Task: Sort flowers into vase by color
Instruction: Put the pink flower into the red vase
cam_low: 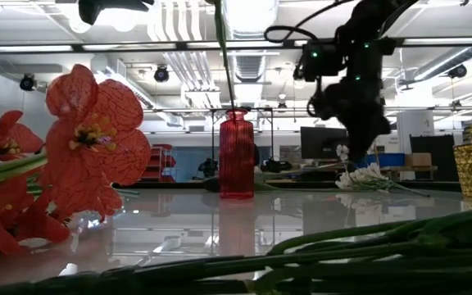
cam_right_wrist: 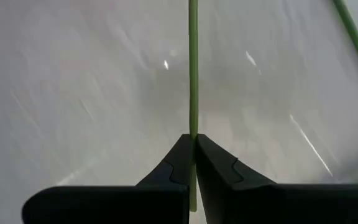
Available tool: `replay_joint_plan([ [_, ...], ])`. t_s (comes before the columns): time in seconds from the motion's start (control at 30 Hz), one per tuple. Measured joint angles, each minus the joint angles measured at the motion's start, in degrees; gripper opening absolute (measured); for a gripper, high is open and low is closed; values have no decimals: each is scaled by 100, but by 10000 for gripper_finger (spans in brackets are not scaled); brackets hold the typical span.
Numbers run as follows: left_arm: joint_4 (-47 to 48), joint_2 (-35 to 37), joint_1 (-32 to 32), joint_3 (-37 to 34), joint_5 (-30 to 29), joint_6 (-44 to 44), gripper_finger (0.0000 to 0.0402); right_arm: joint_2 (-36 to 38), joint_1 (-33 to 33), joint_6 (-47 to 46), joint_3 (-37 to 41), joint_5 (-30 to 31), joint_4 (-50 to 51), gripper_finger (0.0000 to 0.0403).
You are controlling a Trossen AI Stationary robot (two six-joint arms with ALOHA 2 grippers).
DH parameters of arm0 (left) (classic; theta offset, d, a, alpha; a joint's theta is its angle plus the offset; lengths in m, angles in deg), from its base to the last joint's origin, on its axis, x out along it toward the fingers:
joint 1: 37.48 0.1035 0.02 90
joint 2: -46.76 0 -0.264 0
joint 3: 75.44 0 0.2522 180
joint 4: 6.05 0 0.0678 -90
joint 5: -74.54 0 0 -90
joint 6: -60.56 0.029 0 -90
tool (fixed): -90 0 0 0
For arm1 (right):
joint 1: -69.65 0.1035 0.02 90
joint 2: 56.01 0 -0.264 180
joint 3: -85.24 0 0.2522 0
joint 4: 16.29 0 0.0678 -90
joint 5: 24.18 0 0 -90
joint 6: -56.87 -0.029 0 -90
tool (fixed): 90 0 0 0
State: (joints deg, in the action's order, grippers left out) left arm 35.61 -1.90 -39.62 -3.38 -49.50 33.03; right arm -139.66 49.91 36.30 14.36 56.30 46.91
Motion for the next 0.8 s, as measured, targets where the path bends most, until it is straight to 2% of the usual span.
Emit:
replay_joint_plan([
  [0.13, 0, 0, 0, 0, 0, 8, 75, 48, 71, 6, 52, 2, 92, 31],
  [0.27, 0, 0, 1, 0, -3, 138, 75, -35, 76, 83, 50, 20, -350, 86],
  [0.37, 0, 0, -1, 0, -4, 151, 75, -161, 73, 261, 52, 55, -1126, 132],
  [0.47, -1, 0, 1, 0, -5, 153, 75, -315, 88, 538, 51, 210, -2220, 159],
  [0.6, -4, 0, 1, 0, -6, 130, 75, -644, 98, 860, 52, 822, -3266, 165],
  [0.8, -4, 0, -1, 0, 2, -56, 75, -1309, 17, 1228, 54, 988, -3957, 148],
])
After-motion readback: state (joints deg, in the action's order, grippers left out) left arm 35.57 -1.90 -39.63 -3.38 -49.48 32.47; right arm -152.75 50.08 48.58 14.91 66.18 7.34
